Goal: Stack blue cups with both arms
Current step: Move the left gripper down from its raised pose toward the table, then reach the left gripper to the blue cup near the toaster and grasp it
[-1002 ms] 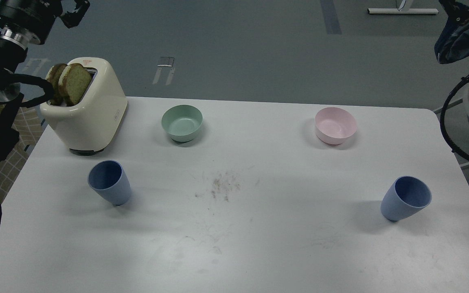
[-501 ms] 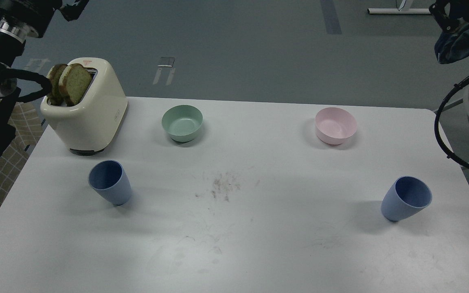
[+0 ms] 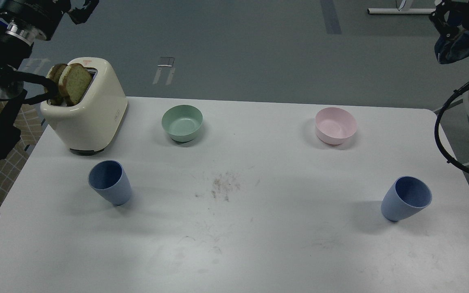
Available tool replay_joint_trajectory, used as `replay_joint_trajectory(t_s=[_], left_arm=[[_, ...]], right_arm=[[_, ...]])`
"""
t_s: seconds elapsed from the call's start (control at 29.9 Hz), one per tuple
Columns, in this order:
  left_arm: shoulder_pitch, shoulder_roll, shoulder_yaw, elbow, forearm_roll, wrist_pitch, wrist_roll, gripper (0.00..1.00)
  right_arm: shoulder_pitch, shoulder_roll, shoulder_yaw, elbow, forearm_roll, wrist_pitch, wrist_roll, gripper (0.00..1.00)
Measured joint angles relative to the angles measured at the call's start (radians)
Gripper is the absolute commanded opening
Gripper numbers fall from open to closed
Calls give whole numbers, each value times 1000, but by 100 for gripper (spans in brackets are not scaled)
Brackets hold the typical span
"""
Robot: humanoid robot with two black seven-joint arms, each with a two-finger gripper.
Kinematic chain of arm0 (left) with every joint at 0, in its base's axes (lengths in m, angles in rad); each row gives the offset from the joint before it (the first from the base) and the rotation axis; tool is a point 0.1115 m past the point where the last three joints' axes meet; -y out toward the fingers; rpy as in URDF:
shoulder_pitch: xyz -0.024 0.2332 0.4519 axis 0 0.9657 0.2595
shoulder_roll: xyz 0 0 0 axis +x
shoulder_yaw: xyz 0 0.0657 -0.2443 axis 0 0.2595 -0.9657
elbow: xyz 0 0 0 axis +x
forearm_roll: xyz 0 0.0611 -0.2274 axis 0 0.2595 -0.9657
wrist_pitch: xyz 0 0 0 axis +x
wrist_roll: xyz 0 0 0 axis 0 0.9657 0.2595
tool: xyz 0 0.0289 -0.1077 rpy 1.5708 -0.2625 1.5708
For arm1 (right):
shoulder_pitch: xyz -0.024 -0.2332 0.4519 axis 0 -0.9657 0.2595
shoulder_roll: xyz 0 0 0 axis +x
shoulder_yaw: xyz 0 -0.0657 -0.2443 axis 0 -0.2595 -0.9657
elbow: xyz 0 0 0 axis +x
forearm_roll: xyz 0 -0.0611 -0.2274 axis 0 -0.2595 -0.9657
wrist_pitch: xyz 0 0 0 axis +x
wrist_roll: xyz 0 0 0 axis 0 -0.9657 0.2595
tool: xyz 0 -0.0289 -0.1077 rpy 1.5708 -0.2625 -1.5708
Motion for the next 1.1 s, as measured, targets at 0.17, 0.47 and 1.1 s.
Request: replay_joint_trajectory(t_s=[0.17, 0.47, 1.1], left_arm=[[38, 35, 40, -144, 32, 0, -2, 97], [143, 280, 112, -328, 388, 0, -60, 96], [397, 704, 126, -645, 1247, 0, -154, 88]], right_arm=[[-18, -3, 10, -2, 0, 0, 5, 100], [-76, -6, 18, 9, 3, 0, 27, 100], [-139, -5, 51, 9, 5, 0, 51, 100]])
